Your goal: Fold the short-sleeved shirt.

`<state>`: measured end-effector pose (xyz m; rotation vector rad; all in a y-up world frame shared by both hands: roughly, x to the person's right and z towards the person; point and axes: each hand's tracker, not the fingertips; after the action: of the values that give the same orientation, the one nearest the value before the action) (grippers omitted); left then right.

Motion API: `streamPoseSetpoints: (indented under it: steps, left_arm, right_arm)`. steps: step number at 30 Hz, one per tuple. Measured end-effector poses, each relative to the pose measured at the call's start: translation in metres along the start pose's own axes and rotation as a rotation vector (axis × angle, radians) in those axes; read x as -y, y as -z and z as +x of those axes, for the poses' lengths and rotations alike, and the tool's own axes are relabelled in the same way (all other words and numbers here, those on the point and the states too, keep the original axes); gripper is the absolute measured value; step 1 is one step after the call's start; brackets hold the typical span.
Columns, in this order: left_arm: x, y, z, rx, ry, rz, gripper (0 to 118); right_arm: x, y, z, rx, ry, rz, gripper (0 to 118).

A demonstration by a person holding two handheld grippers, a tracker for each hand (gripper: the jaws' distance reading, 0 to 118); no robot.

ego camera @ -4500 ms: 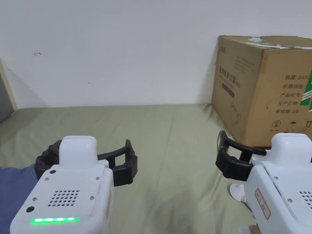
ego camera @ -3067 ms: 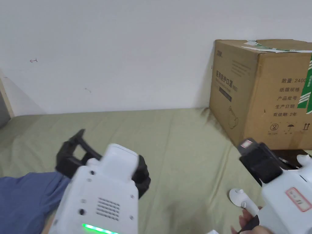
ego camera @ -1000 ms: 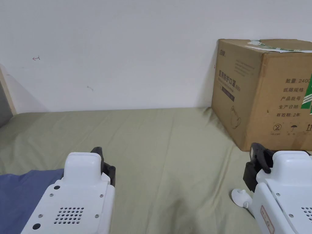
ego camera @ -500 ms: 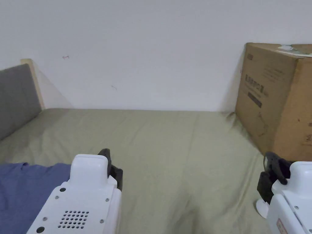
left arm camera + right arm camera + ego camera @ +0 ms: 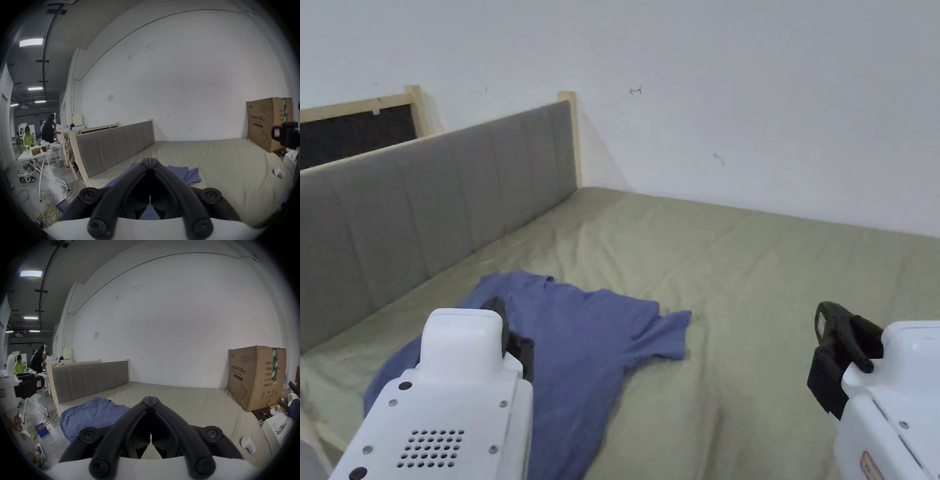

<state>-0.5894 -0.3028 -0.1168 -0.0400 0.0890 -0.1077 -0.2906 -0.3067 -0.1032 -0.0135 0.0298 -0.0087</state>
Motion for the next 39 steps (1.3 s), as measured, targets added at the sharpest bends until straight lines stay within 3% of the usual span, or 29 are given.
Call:
streamPoseSetpoints:
  steps: [6, 11, 13, 17, 21, 23, 25, 27, 31, 36, 39]
  left_arm:
    - [0.007, 0.020, -0.001, 0.007, -0.049, -0.021, 0]
    - [-0.004, 0.088, -0.010, 0.052, -0.064, -0.121, 0]
    - [-0.004, 0.142, -0.012, 0.136, -0.062, -0.243, 0]
    - [0.030, 0.264, -0.011, 0.306, -0.127, -0.664, 0]
    - [0.095, 0.356, 0.001, 0.324, 0.013, -0.917, 1]
    - [0.118, 0.381, 0.007, 0.313, 0.074, -0.949, 23]
    - [0.138, 0.396, 0.011, 0.312, 0.013, -0.988, 74]
    - [0.153, 0.411, 0.007, 0.377, -0.071, -1.021, 116]
    - [0.181, 0.433, 0.010, 0.345, -0.104, -1.073, 118]
    - [0.211, 0.435, 0.029, 0.293, 0.059, -1.156, 118]
    - [0.208, 0.432, 0.035, 0.280, 0.069, -1.135, 118]
  right_arm:
    - [-0.003, 0.007, 0.006, 0.001, -0.014, 0.009, 0]
    - [-0.002, 0.008, 0.019, 0.019, -0.005, -0.011, 0]
    - [0.002, 0.012, 0.026, 0.013, -0.010, -0.026, 0]
    - [0.013, 0.025, 0.040, 0.018, -0.016, -0.073, 0]
    - [0.027, 0.041, 0.055, 0.029, 0.006, -0.146, 0]
    - [0.033, 0.047, 0.059, 0.032, 0.006, -0.173, 0]
    - [0.040, 0.051, 0.062, 0.043, -0.008, -0.204, 0]
    - [0.046, 0.053, 0.066, 0.046, -0.021, -0.235, 0]
    - [0.056, 0.054, 0.073, 0.053, -0.026, -0.279, 0]
    - [0.064, 0.058, 0.079, 0.070, -0.015, -0.319, 0]
    - [0.068, 0.061, 0.081, 0.075, -0.007, -0.331, 0]
